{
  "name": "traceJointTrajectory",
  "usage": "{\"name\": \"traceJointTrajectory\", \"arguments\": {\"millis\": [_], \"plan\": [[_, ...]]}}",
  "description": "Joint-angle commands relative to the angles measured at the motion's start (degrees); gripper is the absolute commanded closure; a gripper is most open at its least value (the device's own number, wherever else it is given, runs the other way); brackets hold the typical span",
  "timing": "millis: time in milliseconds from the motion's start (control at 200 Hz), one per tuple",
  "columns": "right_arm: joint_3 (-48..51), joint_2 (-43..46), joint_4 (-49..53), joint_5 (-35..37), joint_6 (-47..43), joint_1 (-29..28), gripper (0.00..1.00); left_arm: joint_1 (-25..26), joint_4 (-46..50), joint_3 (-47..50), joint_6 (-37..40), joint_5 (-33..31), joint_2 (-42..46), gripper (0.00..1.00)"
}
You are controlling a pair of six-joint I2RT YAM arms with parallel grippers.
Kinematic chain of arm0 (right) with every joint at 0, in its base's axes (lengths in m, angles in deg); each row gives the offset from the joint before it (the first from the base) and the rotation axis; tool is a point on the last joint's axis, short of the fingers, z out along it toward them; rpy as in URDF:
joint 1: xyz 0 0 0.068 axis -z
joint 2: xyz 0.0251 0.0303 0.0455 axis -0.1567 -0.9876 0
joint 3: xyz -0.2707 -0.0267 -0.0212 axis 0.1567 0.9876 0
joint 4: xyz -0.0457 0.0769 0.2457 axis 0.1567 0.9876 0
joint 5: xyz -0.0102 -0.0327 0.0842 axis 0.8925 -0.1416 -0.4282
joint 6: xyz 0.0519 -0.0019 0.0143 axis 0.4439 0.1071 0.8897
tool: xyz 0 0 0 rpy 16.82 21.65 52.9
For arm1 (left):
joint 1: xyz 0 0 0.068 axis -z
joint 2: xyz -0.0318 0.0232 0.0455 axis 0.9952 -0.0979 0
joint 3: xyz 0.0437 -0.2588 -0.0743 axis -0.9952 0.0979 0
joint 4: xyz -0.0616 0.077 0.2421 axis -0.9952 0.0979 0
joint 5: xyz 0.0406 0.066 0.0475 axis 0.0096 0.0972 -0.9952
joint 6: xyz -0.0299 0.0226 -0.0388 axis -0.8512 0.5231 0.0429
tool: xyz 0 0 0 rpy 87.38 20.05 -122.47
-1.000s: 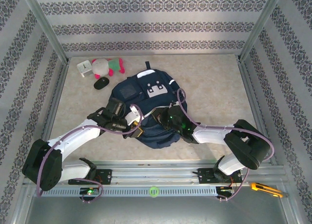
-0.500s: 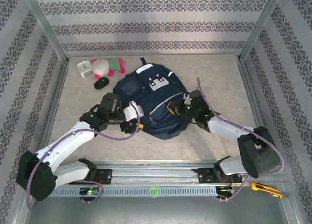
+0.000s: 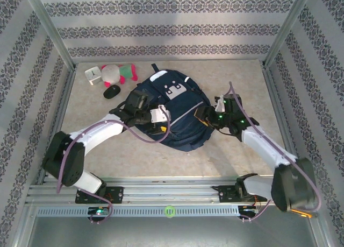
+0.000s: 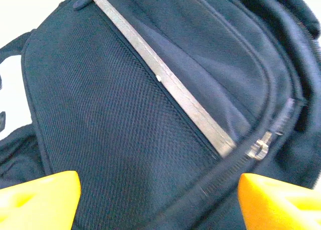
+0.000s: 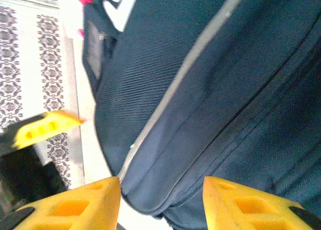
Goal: Pack the student bag
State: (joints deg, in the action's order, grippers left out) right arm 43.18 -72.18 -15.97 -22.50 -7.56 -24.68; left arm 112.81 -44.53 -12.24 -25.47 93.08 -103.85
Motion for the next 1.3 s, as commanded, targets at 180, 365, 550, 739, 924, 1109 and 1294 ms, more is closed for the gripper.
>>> {"name": "traceJointTrajectory", "arguments": {"millis": [180,365,550,739,924,1109,1294], "plan": [[6.4,13.2,7.2,12.2,-6.1,-7.4,0.53,-0.1,-2.0,-2.7,9.2,2.0,-5.8,0.32],[7.5,16.2,8.1,16.2,-8.3,-11.8,0.53,-0.3,0.4,-2.1,12.1,2.5,-5.3,0.31],[8.1,17.1,8.3,17.0,-9.2,-12.4,0.52,-1.7,4.8,-2.5,15.6,3.3,-2.8,0.15],[7.9,18.0,8.2,17.5,-11.0,-12.6,0.51,-1.8,12.4,-6.6,25.3,1.3,-5.1,0.13],[8.3,18.7,8.2,17.5,-11.9,-12.9,0.51,-1.8,11.5,-8.3,25.5,1.2,-8.6,0.32],[9.0,20.1,8.5,18.9,-13.1,-13.5,0.51,-1.7,12.8,-8.8,20.6,4.4,-8.1,0.71],[9.4,22.2,12.0,26.1,-12.9,-18.3,0.52,-1.8,8.0,-4.4,9.3,10.0,-4.6,0.99]]}}
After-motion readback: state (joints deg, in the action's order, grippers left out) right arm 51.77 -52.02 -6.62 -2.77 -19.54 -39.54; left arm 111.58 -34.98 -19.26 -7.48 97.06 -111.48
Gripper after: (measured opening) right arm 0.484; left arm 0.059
